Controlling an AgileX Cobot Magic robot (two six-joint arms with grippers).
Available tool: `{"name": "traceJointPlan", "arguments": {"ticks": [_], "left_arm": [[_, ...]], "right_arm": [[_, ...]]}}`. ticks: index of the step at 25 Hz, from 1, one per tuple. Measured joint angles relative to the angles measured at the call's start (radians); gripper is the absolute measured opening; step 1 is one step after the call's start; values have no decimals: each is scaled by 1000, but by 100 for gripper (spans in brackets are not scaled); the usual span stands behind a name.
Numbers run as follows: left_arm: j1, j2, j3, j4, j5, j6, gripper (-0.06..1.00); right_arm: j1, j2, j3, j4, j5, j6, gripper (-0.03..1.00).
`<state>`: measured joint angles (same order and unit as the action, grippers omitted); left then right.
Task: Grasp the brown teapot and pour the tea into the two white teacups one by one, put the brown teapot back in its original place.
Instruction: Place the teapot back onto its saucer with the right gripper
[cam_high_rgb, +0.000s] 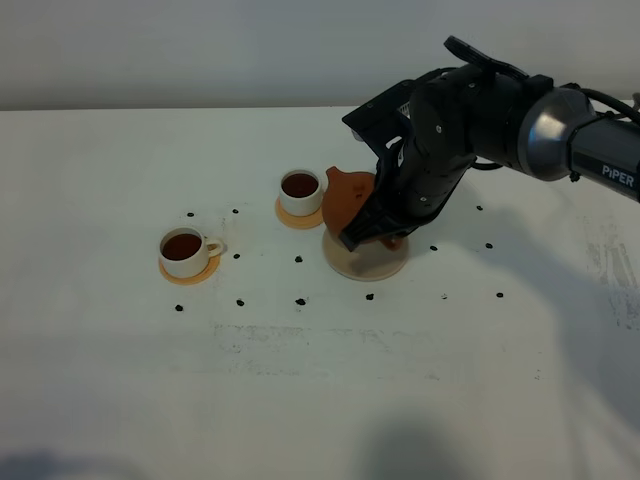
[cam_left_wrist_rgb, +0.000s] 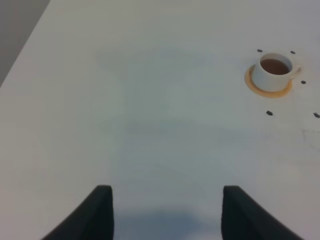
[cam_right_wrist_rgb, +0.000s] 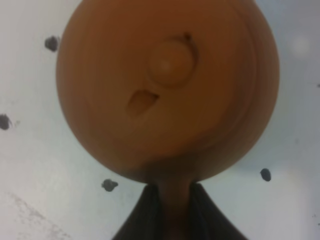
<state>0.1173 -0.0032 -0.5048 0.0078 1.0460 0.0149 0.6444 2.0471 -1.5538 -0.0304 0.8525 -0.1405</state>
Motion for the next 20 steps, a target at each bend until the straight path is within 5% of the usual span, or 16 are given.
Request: {"name": "traceJointPlan", "arguments": {"ticks": [20], "left_arm": [[0, 0, 0, 0, 0, 0, 50]], "right_arm": [[-9, -1, 59, 14, -72, 1, 9]]}}
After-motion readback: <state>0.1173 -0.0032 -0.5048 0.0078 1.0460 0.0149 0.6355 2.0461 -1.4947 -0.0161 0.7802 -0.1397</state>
